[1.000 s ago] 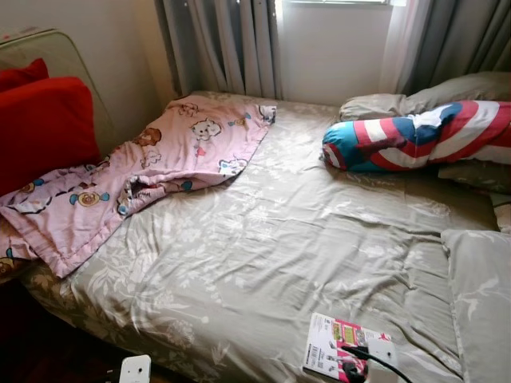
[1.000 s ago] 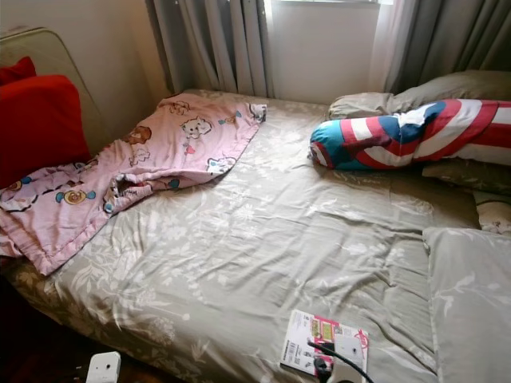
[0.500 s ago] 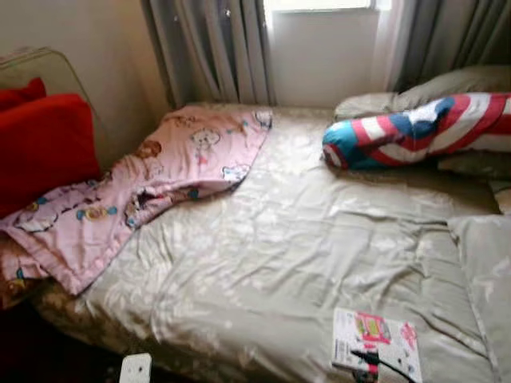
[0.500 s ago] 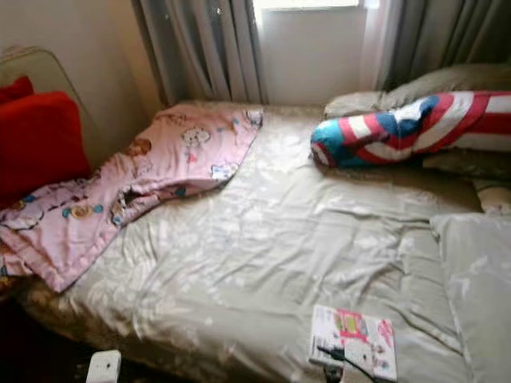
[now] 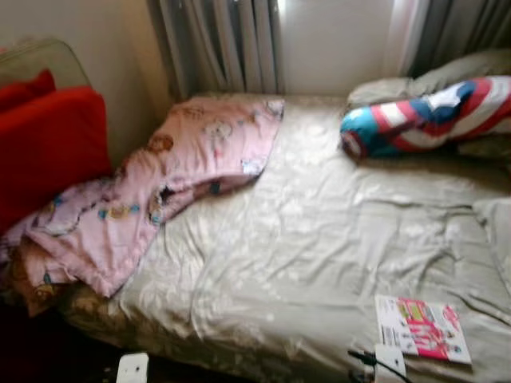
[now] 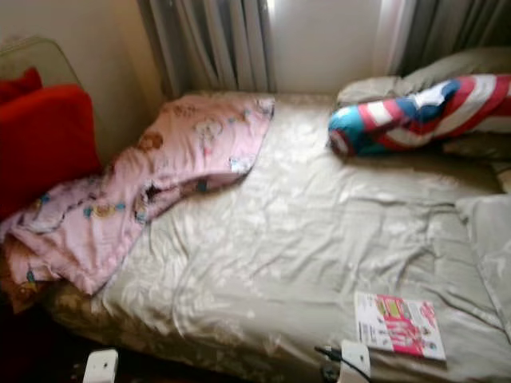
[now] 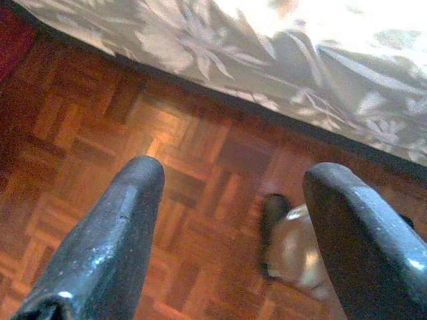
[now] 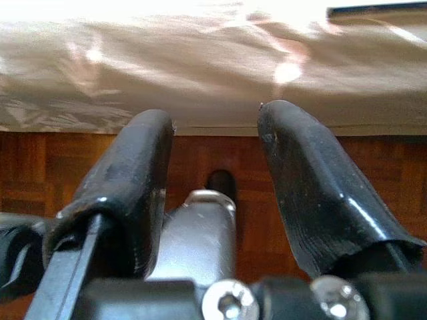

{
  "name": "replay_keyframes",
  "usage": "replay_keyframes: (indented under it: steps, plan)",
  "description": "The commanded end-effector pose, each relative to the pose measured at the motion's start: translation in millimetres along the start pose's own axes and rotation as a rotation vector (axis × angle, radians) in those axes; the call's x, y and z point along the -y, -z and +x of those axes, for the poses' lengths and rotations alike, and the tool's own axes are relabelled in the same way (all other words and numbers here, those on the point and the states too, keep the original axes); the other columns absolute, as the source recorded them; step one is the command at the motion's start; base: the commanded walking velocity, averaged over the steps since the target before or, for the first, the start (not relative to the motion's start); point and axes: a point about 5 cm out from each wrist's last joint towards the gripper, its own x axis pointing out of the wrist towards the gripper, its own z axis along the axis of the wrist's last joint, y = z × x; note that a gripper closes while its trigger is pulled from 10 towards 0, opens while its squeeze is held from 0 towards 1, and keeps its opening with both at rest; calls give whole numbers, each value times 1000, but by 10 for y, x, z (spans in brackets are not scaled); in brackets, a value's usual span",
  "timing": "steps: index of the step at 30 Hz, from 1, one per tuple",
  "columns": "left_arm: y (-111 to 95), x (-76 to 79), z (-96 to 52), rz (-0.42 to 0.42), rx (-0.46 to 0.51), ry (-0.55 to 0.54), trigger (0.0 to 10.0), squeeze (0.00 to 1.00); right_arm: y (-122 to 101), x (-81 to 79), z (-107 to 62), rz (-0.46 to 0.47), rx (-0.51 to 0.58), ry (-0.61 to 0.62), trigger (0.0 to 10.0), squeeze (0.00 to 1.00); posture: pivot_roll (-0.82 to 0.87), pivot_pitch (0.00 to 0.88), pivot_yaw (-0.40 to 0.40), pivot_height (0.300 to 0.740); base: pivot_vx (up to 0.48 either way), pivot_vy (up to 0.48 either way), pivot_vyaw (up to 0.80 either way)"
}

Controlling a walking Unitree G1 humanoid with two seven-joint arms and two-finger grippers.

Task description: Clean up the room

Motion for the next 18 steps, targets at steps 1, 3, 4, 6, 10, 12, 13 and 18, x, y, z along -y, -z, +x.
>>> replay_keyframes:
  steps: [1,3,4,6,10,12,13,18]
  plan:
    - [46,-105,-22,11,-22,-25,10000,0,-1,-95,12,2,-1,-22,10000,0,-36,57,46,740,0,476,0]
    - [48,-104,-23,11,-23,-25,10000,0,-1,-94,12,1,0,-22,10000,0,-37,57,45,740,0,476,0]
    - [49,-104,-23,11,-23,-25,10000,0,0,-93,12,1,0,-21,10000,0,-35,58,44,740,0,476,0]
    - [51,-103,-23,11,-24,-26,10000,0,2,-91,11,1,-1,-21,10000,0,-33,58,42,740,0,476,0]
    - [53,-93,-22,9,-23,-27,10000,0,0,-84,11,-3,-3,-23,10000,0,-33,59,39,740,0,476,0]
    - [54,-88,-22,8,-23,-27,10000,0,-3,-79,11,-4,-3,-23,10000,0,-33,59,37,740,0,476,0]
    - [55,-84,-22,6,-23,-26,10000,0,-4,-77,11,-4,-3,-23,10000,0,-33,59,34,740,0,472,0]
    - [63,-72,-22,0,-24,-27,10000,0,-8,-66,10,-10,-2,-24,10000,0,-32,59,26,740,0,474,0]
